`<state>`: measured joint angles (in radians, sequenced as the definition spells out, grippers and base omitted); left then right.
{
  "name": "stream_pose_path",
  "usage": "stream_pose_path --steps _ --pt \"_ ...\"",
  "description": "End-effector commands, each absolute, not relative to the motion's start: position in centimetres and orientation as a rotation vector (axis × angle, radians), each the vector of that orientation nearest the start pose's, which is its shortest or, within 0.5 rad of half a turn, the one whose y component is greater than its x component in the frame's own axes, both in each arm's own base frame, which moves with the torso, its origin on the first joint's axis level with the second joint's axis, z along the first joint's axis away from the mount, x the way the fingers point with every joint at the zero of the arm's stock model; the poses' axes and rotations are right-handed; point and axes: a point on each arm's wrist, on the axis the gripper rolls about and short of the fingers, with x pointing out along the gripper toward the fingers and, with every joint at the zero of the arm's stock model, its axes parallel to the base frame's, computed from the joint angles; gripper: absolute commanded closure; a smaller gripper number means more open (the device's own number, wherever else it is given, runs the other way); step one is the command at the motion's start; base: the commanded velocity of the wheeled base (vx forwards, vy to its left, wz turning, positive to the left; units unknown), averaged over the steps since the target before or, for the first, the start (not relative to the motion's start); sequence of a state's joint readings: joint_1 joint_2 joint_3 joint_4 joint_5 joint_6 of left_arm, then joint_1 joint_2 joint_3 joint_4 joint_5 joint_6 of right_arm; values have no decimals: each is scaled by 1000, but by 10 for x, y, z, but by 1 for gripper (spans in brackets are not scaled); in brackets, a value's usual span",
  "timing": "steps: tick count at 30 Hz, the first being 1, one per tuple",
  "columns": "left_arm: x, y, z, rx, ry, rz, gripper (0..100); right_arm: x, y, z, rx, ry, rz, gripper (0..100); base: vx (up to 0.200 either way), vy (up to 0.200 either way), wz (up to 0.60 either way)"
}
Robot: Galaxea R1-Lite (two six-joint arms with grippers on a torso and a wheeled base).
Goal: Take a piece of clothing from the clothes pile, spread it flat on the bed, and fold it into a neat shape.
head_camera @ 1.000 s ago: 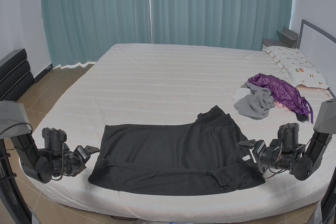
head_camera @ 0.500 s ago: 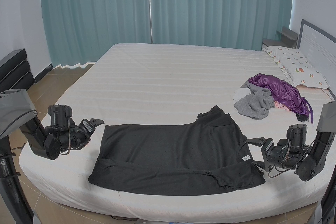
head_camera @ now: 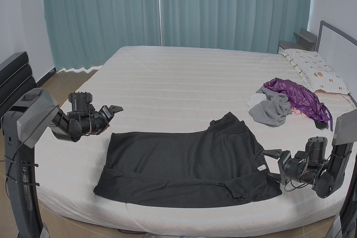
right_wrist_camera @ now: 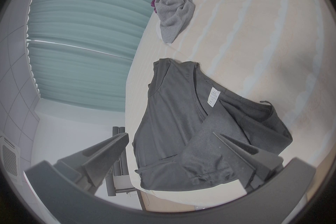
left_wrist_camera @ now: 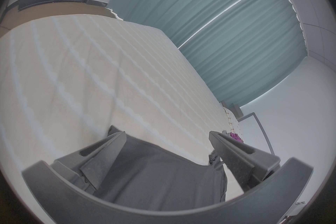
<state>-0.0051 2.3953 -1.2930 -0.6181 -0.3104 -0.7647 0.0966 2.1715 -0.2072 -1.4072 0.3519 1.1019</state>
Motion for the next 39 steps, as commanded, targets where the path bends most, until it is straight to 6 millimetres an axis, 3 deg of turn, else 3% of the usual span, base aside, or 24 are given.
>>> stream_pose_path --steps 1,11,39 --pt "484 -12 -13 -808 637 -132 0 252 33 -4 1124 771 75 0 0 0 0" --pt "486 -5 -29 -795 640 -89 0 250 33 -4 1123 776 73 0 0 0 0" --pt "492 -3 -40 -759 626 -27 0 250 33 -4 1123 776 73 0 0 0 0"
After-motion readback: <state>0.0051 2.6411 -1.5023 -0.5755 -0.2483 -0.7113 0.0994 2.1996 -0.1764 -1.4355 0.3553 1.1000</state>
